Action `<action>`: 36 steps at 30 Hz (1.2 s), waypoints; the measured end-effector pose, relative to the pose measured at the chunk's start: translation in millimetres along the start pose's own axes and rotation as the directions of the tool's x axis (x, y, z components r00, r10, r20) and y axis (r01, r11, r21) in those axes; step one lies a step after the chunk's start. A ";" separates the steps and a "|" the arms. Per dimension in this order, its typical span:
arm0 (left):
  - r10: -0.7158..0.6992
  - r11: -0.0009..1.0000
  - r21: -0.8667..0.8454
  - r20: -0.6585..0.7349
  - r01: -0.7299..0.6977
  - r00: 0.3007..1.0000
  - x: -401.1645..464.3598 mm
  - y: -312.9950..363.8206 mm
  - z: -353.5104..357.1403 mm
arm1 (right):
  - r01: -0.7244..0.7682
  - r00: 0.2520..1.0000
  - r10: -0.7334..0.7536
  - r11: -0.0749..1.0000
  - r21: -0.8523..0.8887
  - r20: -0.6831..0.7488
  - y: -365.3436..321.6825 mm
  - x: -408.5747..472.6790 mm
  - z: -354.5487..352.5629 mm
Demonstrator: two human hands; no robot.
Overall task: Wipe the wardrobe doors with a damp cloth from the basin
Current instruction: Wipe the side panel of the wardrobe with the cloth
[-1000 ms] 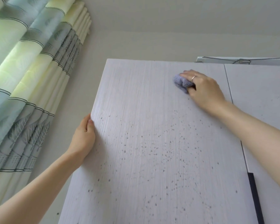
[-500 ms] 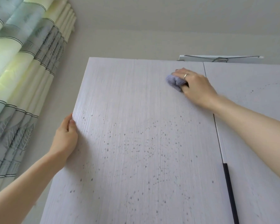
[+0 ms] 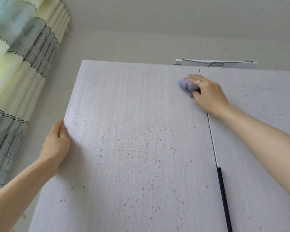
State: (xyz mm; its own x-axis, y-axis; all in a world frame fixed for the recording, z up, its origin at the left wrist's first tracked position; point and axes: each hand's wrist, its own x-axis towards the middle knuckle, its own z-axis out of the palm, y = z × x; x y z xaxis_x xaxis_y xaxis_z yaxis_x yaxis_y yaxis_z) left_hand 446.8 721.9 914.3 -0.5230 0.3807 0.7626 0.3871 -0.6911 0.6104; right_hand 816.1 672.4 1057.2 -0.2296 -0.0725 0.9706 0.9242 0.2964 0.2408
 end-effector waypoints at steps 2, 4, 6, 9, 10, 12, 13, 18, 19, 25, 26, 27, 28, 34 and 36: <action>0.007 1.000 -0.008 -0.009 -0.007 1.000 0.3 0.1 -0.2 | -0.094 0.995 0.093 0.995 -0.044 -0.026 5.3 15.7 0.8; 0.010 1.000 -0.021 -0.009 -0.010 1.000 -0.3 -0.6 -0.2 | -0.136 0.989 0.134 0.990 -0.043 -0.056 1.6 11.7 7.6; 0.009 0.999 -0.038 -0.007 -0.010 1.000 -1.7 -0.3 0.2 | -0.126 0.988 0.125 0.992 -0.008 -0.090 -6.8 -8.9 13.2; 0.007 0.998 -0.064 -0.002 -0.007 1.000 -3.7 -1.0 -1.7 | 0.022 0.994 -0.019 1.000 0.022 -0.105 -21.5 -59.4 15.6; 0.004 0.998 -0.070 -0.001 -0.004 1.000 -5.0 -1.9 -3.0 | 0.093 0.992 -0.091 0.996 0.017 -0.089 -25.0 -76.5 15.3; -0.002 0.997 -0.073 0.003 0.002 1.000 -8.0 -4.8 -4.8 | 0.219 0.975 -0.219 0.976 0.004 -0.030 -23.0 -93.2 9.4; -0.005 0.997 -0.072 0.006 0.005 1.000 -9.4 -6.3 -5.3 | 0.243 0.970 -0.243 0.970 -0.008 0.003 -19.8 -90.3 4.4; -0.016 0.996 -0.082 0.001 0.016 1.000 -14.9 -6.3 -5.5 | -0.037 0.995 0.025 0.992 -0.117 -0.098 -12.5 -44.9 -0.2; -0.016 0.996 -0.084 0.002 0.016 1.000 -15.6 -6.9 -6.1 | -0.082 0.991 0.071 0.991 -0.102 -0.113 -16.7 -46.9 2.9; -0.039 0.996 -0.080 0.026 0.041 0.999 -27.2 -14.8 -12.8 | 0.262 0.963 -0.263 0.965 -0.033 -0.050 -42.8 -133.0 1.4; -0.040 0.995 -0.086 0.020 0.042 0.999 -28.8 -15.4 -13.1 | 0.339 0.941 -0.339 0.940 -0.033 0.017 -43.1 -139.2 -3.9; -0.047 0.994 -0.093 0.016 0.049 0.999 -28.7 -15.7 -12.9 | 0.387 0.920 -0.384 0.922 -0.031 0.081 -41.6 -136.3 -9.1; -0.055 0.994 -0.093 0.018 0.057 0.998 -31.0 -16.9 -12.4 | 0.392 0.914 -0.385 0.919 -0.035 0.126 -39.8 -130.5 -13.5; -0.053 0.994 -0.096 0.017 0.054 0.998 -34.2 -18.0 -12.3 | -0.094 0.995 0.094 0.996 -0.007 -0.033 -54.5 -76.7 1.2; -0.045 0.994 -0.094 0.034 0.048 0.998 -34.7 -19.3 -13.1 | 0.088 0.996 -0.089 0.994 0.069 0.014 -78.4 -97.2 11.2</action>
State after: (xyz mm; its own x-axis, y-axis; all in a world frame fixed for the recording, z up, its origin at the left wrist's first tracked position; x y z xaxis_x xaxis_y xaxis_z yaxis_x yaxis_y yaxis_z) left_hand 447.6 714.0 873.3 -0.5137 0.4324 0.7410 0.2885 -0.7264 0.6238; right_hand 762.5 666.9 943.9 -0.3150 -0.0856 0.9452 0.8774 0.3534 0.3244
